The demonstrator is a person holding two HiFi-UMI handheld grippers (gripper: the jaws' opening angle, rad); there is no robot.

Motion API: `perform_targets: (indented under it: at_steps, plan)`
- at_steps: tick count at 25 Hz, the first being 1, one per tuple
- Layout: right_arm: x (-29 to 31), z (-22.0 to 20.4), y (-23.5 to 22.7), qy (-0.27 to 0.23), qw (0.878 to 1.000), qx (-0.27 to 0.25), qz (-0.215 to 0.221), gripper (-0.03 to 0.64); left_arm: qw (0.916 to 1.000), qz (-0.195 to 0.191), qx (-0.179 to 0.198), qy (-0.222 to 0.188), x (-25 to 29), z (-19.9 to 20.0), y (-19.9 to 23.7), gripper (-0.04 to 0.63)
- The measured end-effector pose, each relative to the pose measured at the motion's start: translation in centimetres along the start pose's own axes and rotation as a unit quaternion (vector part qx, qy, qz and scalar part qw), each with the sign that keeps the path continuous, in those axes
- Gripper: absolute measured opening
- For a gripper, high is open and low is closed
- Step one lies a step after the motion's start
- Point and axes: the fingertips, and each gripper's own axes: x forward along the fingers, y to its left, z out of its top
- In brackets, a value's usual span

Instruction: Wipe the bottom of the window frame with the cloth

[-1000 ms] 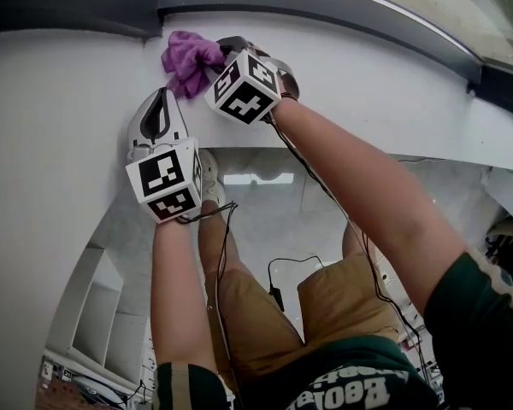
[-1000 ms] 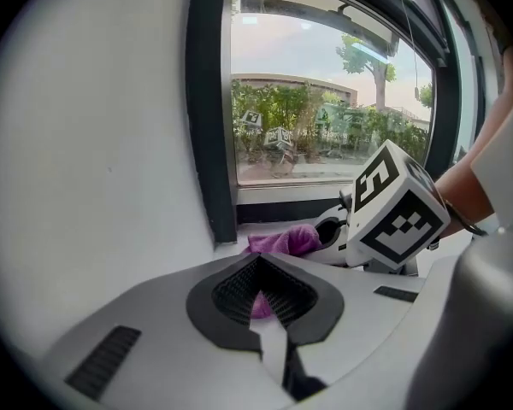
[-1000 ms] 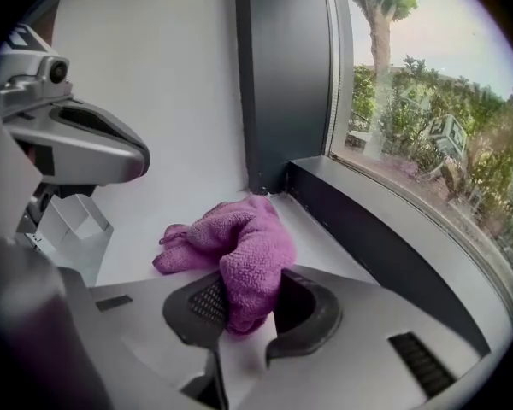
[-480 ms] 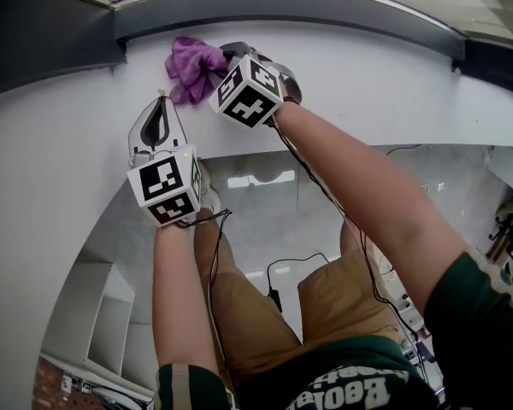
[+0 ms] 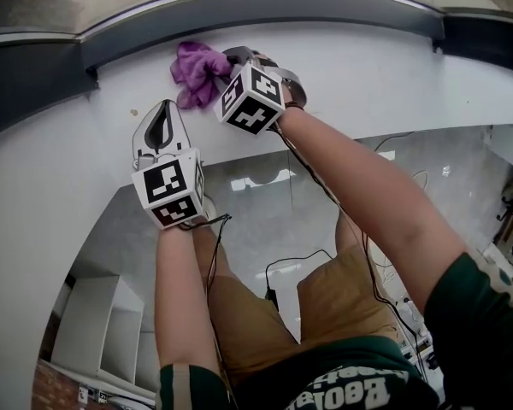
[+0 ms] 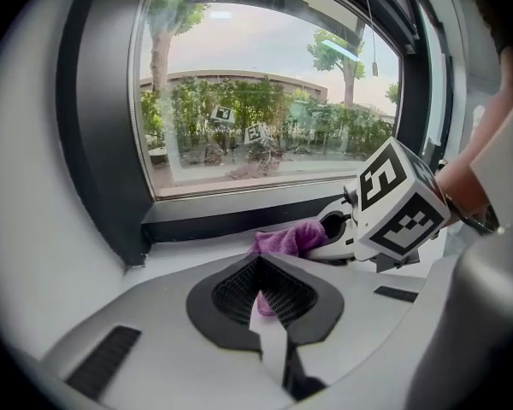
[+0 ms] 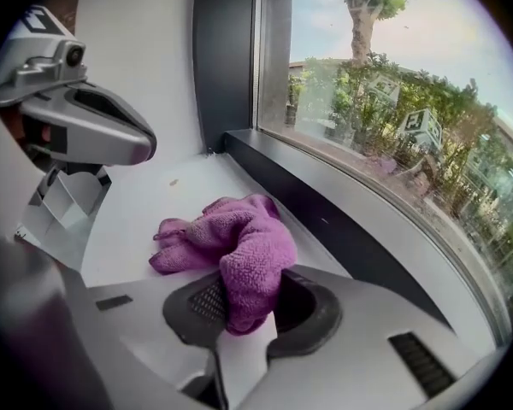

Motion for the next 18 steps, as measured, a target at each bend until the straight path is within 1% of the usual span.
perform_targets:
  at_steps: [18]
  plan:
    - [-5.6,-9.2,-6.1,0.018,0.998,0.040,-0.035,0.091,0.9983,-0.043,0.039,-0.003,3.4,3.0,-9.4,0.006]
